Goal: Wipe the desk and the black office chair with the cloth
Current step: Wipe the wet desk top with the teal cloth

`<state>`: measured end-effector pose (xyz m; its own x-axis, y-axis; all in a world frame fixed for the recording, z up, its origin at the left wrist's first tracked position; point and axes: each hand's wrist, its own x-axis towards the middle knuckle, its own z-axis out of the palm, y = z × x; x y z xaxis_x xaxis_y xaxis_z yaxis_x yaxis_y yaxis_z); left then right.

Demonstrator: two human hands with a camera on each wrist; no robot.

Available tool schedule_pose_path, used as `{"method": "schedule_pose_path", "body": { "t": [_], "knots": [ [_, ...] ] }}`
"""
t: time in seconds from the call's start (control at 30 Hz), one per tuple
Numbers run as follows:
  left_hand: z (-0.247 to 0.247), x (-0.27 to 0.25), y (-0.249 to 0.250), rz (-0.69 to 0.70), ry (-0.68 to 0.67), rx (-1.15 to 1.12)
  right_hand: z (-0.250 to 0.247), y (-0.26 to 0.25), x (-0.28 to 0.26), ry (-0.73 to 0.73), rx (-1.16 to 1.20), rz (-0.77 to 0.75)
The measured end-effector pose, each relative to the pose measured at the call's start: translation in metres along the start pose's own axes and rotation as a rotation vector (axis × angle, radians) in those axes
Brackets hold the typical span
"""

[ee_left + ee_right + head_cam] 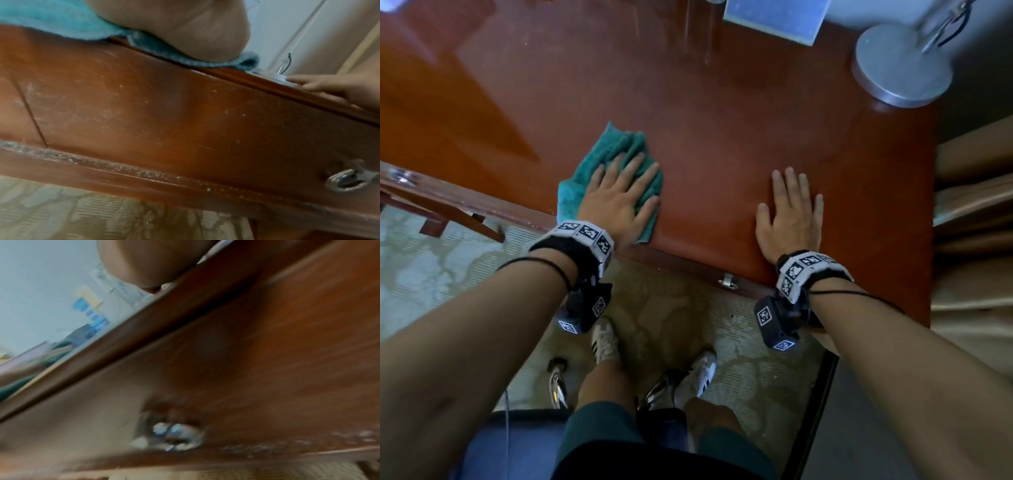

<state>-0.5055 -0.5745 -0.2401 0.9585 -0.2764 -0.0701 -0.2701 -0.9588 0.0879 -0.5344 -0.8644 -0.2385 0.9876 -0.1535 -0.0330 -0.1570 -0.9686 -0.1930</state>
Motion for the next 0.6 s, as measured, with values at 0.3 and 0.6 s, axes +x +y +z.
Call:
{"method": "schedule_pose_path", "body": {
  "t": [0.3,0.6],
  "knots": [
    [-0.001,-0.006,-0.003,0.077,-0.020,-0.028,0.021,-0.147,0.004,-0.054,0.117,-0.193],
    [-0.015,0.005,-0.160,-0.112,0.012,-0.017,0.026,-0.180,0.017,-0.069,0.049,-0.066]
  ]
}}
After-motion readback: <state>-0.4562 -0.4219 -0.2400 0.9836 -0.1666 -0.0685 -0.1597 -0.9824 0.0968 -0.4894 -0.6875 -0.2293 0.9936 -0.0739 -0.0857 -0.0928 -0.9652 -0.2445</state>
